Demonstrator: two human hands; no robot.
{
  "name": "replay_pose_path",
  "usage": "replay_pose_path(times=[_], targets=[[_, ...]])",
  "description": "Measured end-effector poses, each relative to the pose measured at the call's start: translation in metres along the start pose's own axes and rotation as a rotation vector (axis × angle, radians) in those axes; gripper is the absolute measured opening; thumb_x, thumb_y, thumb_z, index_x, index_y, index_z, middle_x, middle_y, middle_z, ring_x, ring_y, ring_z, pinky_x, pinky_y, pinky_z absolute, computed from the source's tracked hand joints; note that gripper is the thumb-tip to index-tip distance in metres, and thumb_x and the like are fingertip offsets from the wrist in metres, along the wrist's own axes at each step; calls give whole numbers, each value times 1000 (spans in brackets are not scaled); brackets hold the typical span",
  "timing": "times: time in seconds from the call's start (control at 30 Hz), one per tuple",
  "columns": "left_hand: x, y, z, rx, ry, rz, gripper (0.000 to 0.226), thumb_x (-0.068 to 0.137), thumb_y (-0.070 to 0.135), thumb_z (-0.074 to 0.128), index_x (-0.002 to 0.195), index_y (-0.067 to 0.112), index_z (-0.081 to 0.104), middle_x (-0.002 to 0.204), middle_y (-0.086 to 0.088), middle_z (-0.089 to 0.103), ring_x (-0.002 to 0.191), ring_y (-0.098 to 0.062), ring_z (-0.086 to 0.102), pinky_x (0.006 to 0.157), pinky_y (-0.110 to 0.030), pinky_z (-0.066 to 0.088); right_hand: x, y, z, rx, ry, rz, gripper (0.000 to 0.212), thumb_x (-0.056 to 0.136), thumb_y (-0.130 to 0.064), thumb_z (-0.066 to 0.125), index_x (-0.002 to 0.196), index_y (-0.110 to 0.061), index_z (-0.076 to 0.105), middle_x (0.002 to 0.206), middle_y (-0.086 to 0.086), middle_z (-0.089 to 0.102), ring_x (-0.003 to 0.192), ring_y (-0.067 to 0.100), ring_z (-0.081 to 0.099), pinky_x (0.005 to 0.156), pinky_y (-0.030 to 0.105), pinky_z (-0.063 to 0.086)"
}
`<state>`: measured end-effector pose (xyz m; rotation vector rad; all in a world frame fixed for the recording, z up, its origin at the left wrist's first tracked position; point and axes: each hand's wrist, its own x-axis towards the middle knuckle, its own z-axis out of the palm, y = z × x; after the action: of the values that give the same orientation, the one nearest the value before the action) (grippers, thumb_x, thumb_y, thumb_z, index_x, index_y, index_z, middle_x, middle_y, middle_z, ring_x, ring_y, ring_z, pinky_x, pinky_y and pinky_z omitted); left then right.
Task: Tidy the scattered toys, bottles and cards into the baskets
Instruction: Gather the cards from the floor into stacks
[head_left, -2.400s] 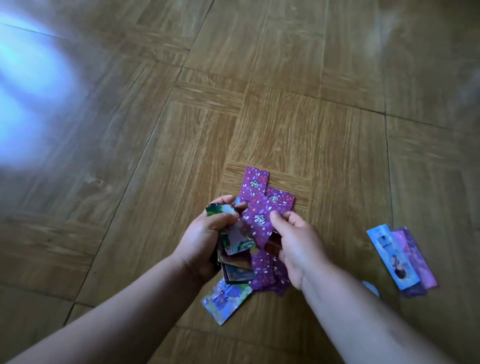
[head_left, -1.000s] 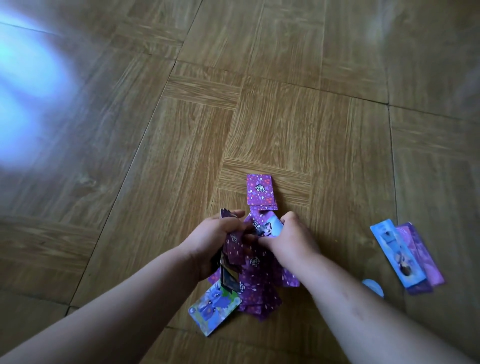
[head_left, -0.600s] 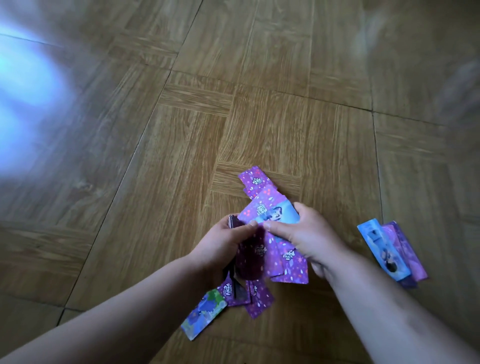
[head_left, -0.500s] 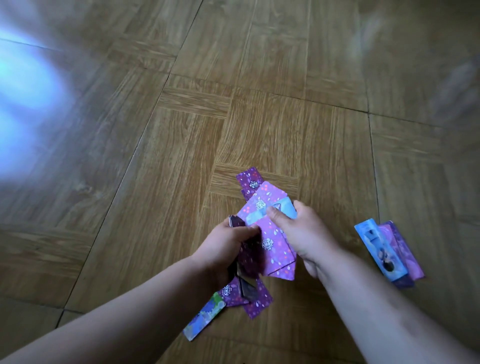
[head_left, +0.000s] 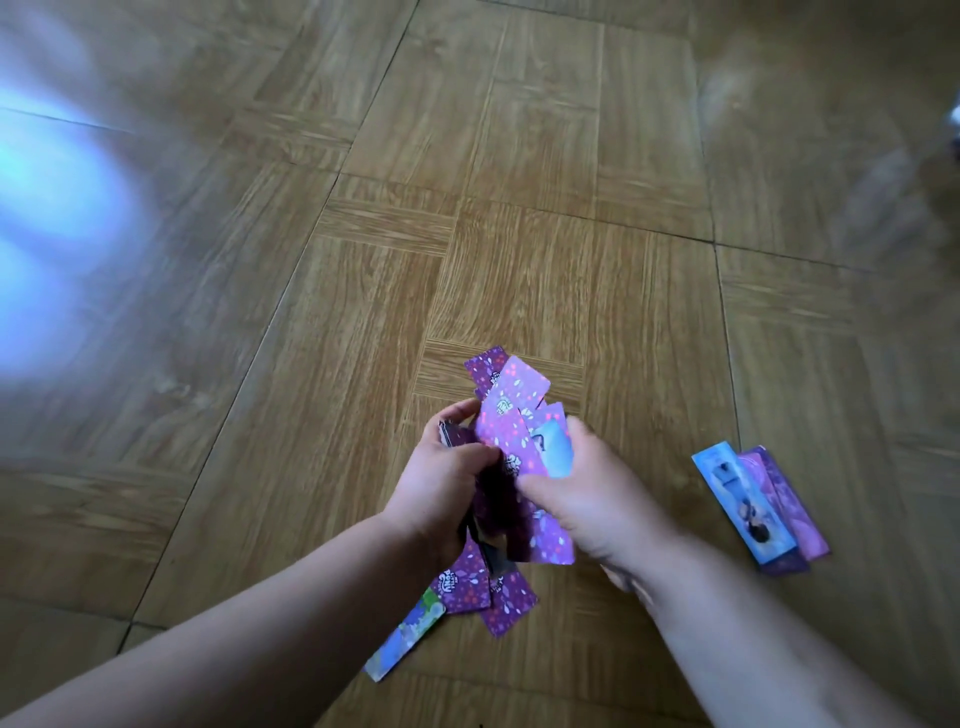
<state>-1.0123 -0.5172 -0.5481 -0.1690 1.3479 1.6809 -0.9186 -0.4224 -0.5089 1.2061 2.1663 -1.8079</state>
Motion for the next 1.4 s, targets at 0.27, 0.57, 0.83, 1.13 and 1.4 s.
replay_pose_path(times=[0.27, 0.57, 0.83, 1.13, 1.4], targets=[[-2, 9, 0, 125, 13, 8, 54, 83, 46, 72, 128, 24, 51, 90, -4, 66, 65, -18, 65, 56, -33, 54, -5, -19, -5, -738, -106, -72, 25, 85, -12, 51, 104, -28, 46, 99, -1, 57, 93, 22, 58, 71, 25, 40], [-2, 10, -5, -133, 108, -209, 46, 87, 55, 61, 84, 9, 61, 70, -12, 68, 58, -26, 67, 58, -35, 55, -16, -12, 3, -506, 164, -139, 31, 83, -10, 54, 110, -25, 53, 92, -3, 62, 84, 23, 57, 72, 31, 46], [-5, 6, 4, -235, -27, -225, 74, 96, 60, 38, 70, 1, 74, 71, -20, 69, 63, -29, 71, 58, -33, 58, -29, -3, 18, -146, -20, -189, 63, 74, -68, 56, 126, -33, 46, 114, -15, 63, 107, 1, 59, 94, 28, 48], [-1, -4, 2, -41, -36, -216, 55, 87, 67, 49, 75, 20, 75, 85, -7, 73, 91, -26, 68, 97, -48, 46, -6, 3, -7, -490, -47, -152, 50, 90, -17, 59, 137, -27, 47, 114, -7, 65, 105, 10, 60, 88, 17, 42], [19, -25, 0, 498, 18, 69, 98, 60, 74, 69, 142, 28, 41, 140, -2, 46, 124, -10, 48, 105, -29, 37, 16, 45, -11, -652, 26, -99, 43, 91, -18, 58, 131, -35, 52, 118, -9, 65, 109, 16, 59, 83, 22, 41]])
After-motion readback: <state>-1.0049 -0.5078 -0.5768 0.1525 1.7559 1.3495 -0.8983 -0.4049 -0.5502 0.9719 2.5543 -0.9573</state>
